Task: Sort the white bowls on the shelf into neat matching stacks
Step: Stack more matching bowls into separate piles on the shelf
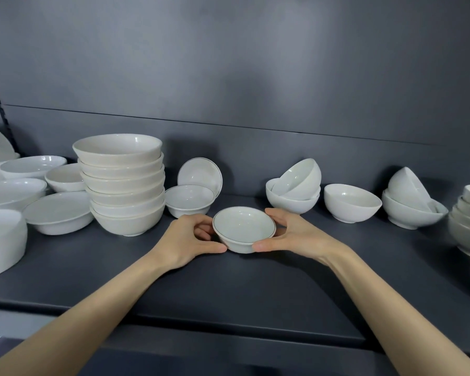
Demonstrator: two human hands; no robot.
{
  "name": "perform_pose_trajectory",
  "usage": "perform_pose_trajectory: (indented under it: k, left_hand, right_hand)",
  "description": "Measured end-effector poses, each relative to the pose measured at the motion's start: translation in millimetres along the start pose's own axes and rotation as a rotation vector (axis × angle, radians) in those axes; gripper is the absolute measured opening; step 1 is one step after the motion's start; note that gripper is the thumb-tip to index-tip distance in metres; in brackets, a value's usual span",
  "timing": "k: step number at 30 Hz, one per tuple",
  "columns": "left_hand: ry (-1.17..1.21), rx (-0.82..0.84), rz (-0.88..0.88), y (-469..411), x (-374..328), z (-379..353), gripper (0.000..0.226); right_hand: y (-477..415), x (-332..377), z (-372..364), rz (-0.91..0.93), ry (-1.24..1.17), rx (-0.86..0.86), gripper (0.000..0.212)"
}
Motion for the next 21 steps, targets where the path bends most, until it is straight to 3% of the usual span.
perform_pose_trajectory:
  k: [4,8,11,21]
  left_hand:
    - [-0.043,-0.081,-0.008,12.3,-2.9,11.3,0.05]
    - [-0.041,-0.233,-0.036,24.5,-5.2,26.6,0.042]
    - [-0.076,-0.305,0.0,26.5,-0.8,33.8,0.05]
    - [-0.288,-0.287,0.188,10.8,11.6,37.0,0.064]
  right_hand:
    - [-1.5,14.6,14.3,0.029,0.01,-0.101,0.073]
    - [-17.1,44.7,29.5,0.143,0.031,-0.207,0.051]
    - [-40.5,62.2,42.2,0.186,0.087,-0.285,0.042]
    - [-136.8,44.6,45.5,0.074,-0.006,-0.16,0.058]
Point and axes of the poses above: each hand's wrist, its own y-axis away from the middle knuckle, its own z-axis out of the back of the hand, x = y × z, the point moved 9 cm from there along -y, towards the middle knuckle, and after that the axes turned 15 degrees about x, right-handed, at the moved point
